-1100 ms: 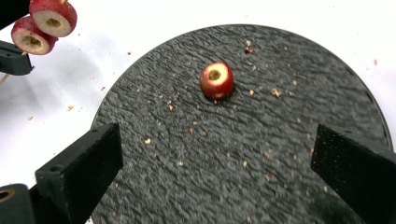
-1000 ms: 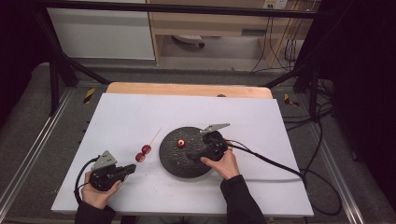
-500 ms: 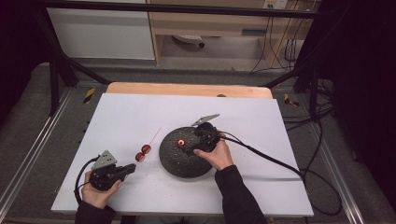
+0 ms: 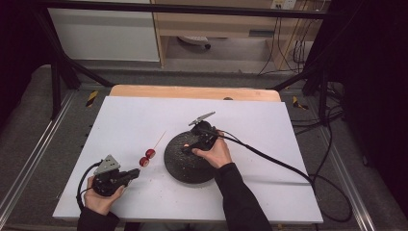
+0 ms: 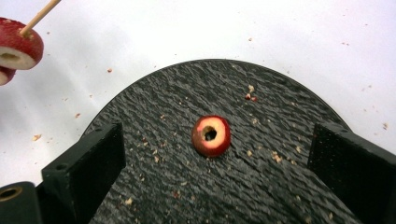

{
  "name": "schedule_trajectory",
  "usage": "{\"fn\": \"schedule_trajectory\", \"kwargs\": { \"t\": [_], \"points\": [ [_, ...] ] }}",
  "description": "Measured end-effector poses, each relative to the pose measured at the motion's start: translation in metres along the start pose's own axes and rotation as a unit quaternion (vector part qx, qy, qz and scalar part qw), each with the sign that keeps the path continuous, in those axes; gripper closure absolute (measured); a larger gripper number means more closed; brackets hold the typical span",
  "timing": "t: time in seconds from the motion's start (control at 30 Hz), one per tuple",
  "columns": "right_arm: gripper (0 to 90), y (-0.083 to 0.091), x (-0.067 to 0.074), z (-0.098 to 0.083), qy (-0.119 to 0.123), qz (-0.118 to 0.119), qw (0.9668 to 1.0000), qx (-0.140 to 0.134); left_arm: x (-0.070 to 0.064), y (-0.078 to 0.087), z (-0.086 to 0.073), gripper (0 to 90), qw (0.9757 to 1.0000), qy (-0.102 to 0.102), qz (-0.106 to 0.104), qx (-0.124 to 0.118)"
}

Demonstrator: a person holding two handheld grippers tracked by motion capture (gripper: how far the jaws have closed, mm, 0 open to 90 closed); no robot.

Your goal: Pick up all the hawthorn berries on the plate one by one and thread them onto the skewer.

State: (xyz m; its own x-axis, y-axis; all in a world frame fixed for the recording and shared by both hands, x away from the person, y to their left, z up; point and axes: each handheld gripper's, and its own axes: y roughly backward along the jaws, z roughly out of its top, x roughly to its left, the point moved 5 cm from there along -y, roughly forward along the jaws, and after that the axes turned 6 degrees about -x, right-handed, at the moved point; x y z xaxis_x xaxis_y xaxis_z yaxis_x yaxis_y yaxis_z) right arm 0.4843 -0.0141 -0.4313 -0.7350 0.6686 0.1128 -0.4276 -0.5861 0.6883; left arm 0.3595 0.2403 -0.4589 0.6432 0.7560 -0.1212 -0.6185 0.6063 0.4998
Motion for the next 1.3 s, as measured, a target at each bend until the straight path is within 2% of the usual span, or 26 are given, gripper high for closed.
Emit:
{"fn": "schedule_trajectory", "kwargs": {
  "t": [0.3, 0.47, 0.63, 0.9, 1.3],
  "points": [
    [8.7, -0.018, 0.000, 0.005, 0.008, -0.002, 0.9994, 0.034, 0.000, 0.000, 0.000, 88.4, 1.0000, 0.001, -0.001, -0.001],
    [13.4, -0.026, -0.001, 0.004, 0.009, -0.003, 0.9984, 0.056, 0.000, 0.000, 0.000, 88.4, 1.0000, 0.001, -0.002, -0.001],
    [25.2, -0.031, 0.000, 0.004, 0.021, 0.007, 0.9973, 0.070, -0.001, 0.000, 0.000, 88.4, 1.0000, 0.000, -0.003, 0.000],
    [43.7, -0.035, -0.004, 0.003, 0.015, 0.017, 0.9952, 0.095, -0.001, -0.001, 0.000, 88.4, 1.0000, 0.000, -0.004, 0.001],
    [58.6, -0.039, -0.005, 0.001, 0.006, 0.034, 0.9936, 0.108, -0.001, 0.000, 0.000, 88.4, 1.0000, 0.000, -0.005, 0.001]
  ]
}}
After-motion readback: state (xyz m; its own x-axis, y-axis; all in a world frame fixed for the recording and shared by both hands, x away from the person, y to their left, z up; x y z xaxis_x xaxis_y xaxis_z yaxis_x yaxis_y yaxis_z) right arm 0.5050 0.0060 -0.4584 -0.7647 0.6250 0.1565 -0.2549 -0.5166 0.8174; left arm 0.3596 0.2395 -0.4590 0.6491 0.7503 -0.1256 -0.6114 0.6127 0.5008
